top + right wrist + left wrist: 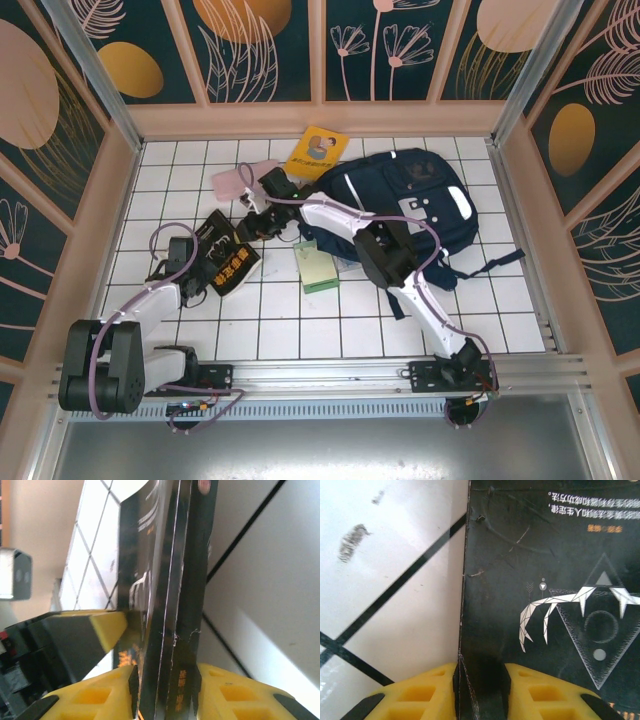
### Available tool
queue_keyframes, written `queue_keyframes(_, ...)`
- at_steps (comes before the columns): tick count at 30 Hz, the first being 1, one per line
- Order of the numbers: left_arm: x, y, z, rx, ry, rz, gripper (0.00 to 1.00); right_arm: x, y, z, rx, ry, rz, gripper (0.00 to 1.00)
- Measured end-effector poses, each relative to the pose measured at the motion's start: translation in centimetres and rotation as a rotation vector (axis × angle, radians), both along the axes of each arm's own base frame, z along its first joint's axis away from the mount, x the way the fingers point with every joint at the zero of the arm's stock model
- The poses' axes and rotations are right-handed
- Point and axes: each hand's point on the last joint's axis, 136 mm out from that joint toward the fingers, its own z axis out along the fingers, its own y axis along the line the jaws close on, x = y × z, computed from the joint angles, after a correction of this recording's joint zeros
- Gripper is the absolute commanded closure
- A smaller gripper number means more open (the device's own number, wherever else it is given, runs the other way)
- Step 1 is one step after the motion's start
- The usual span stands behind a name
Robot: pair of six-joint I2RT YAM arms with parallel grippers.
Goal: Pack the student bag
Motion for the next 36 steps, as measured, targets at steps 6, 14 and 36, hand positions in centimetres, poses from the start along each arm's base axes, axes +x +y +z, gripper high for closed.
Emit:
queue_keyframes(6, 0.0, -0.5, 0.1, -0.026, -0.003, -0.015, 0.71, -3.3, 0.7, -0.7, 0.006, 0.055, 0.076, 0.69)
queue_keyframes(14, -0.8, -1.8, 0.4, -0.070, 0.012, -0.064, 0.51, -4.3, -1.4, -3.4, -0.075, 0.116, 0.053, 1.00)
queue_keyframes(36, 10.7, -9.4, 15.4, -0.459, -0.458, -0.301, 0.15, 6.8, -13.5, 10.4, 0.107, 0.053, -0.339, 1.00)
